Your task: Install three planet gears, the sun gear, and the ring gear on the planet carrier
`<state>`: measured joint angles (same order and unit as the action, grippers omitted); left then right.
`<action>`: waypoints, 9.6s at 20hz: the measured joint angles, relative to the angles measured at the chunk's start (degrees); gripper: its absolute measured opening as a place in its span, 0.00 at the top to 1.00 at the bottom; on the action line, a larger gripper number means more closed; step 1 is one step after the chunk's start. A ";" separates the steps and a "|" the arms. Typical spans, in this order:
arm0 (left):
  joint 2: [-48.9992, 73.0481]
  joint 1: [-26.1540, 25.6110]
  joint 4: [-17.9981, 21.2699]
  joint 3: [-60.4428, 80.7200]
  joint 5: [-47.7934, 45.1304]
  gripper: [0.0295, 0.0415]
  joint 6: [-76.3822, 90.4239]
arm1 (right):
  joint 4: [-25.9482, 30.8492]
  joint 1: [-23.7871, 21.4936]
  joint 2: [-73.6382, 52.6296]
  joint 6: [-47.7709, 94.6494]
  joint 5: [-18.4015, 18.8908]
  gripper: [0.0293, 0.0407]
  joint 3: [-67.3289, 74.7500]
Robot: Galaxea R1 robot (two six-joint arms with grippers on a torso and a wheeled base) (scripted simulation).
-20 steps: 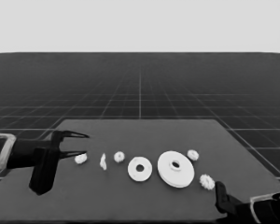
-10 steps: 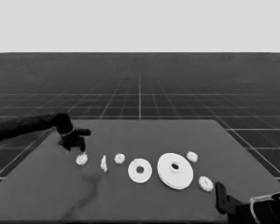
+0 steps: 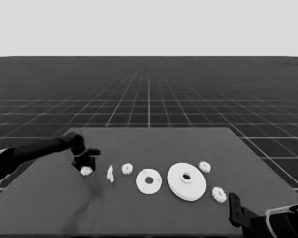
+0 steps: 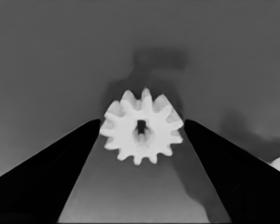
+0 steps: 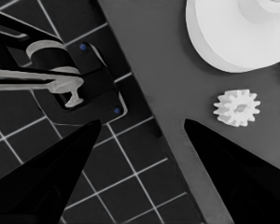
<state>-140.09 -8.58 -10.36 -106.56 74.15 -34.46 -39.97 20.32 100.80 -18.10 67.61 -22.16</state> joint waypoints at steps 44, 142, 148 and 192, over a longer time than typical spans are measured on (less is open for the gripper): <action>-37.30 1.58 -5.08 -6.53 8.39 0.86 -30.60 | 0.00 0.00 0.00 0.00 0.00 0.19 0.00; -28.31 7.77 -0.66 26.48 15.52 0.25 -53.56 | 0.00 0.00 0.00 0.00 0.00 0.19 0.00; 29.32 25.42 -6.59 75.36 -29.20 0.18 36.63 | 0.00 0.00 0.00 0.00 0.00 0.19 0.00; 39.54 28.18 -7.41 82.62 -35.40 0.25 54.56 | 34.05 -21.98 40.97 -19.93 15.34 0.83 -81.88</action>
<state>-100.55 19.61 -17.77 -23.94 38.76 20.10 -5.92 -1.66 141.77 -38.03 82.96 -104.04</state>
